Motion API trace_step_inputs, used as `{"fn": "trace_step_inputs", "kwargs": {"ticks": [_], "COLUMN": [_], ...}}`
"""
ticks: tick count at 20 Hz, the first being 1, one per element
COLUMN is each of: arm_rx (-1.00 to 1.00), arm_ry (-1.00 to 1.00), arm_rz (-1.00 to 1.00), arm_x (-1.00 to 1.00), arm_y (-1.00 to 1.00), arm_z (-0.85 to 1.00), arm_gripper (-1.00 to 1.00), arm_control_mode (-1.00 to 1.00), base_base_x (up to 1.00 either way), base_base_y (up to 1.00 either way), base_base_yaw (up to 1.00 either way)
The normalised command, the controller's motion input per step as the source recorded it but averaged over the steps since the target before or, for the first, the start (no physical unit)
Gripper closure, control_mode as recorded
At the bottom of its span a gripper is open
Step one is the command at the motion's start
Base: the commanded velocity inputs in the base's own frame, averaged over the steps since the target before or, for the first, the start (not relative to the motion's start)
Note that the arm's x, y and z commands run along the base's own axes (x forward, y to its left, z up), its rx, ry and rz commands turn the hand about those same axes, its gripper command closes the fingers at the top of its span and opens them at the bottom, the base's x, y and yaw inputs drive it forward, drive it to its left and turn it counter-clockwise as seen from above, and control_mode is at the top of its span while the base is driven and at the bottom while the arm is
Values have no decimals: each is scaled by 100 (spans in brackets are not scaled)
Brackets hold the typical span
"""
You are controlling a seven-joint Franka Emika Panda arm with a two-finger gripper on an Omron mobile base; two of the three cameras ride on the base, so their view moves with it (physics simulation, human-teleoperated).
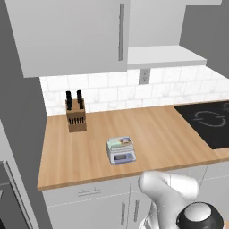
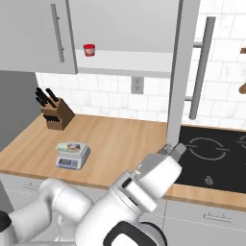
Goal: Pick the bar and place it on the digital scale for weighing, and close the cabinet.
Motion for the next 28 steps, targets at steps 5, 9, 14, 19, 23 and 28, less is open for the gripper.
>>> {"fn": "trace_step_inputs", "kwargs": {"ticks": [5, 9, 14, 19, 23, 28], "arm_rx": [10, 8, 2, 1, 0, -9], "arm_ry": [11, 8, -5, -17, -23, -27], "arm_rz": [3, 8, 34, 64, 71, 58], "arm_x": [-15, 20, 16, 25, 3, -13], "arm_y": [-88, -81, -56, -49, -11, 24], "arm_z": [-35, -10, 0, 0, 7, 52], "arm_gripper": [-100, -100, -100, -100, -100, -100], "arm_control_mode": [-100, -100, -100, -100, -100, -100], "base_base_x": [0, 0, 0, 0, 0, 0], "base_base_y": [0, 0, 0, 0, 0, 0], "base_base_yaw": [0, 0, 0, 0, 0, 0]}}
